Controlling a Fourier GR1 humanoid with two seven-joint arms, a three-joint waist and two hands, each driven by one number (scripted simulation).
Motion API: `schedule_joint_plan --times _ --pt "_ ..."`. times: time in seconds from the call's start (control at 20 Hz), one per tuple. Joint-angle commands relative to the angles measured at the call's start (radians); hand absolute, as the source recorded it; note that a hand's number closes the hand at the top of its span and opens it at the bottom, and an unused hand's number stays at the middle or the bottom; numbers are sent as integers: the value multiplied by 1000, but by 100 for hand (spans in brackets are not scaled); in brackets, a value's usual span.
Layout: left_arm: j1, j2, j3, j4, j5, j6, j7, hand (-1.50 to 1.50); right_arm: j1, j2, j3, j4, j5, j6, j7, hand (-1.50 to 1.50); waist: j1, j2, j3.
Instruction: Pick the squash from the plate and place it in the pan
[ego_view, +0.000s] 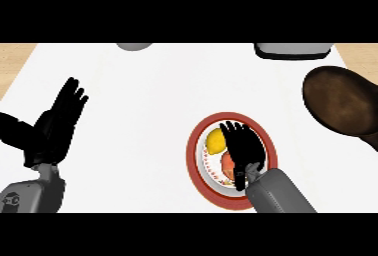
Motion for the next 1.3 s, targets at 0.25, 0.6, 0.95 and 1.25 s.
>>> schedule_joint_plan --times 0.25,0.6,0.95,1.25 --pt "-22 -38 -19 29 -43 21 -16 0 -23 44 11 83 75 -74 -130 150 -2 0 0" --pt "22 -32 -8 0 -41 1 -41 0 -55 66 -60 269 82 -243 -258 150 5 1 0" --pt "19 -22 21 22 -17 -24 -31 0 120 -74 -65 -97 71 -169 -309 150 -7 -1 0" --pt "41 -1 27 -6 -27 -32 -32 0 200 -233 -134 -358 55 -206 -384 150 -20 -5 -1"
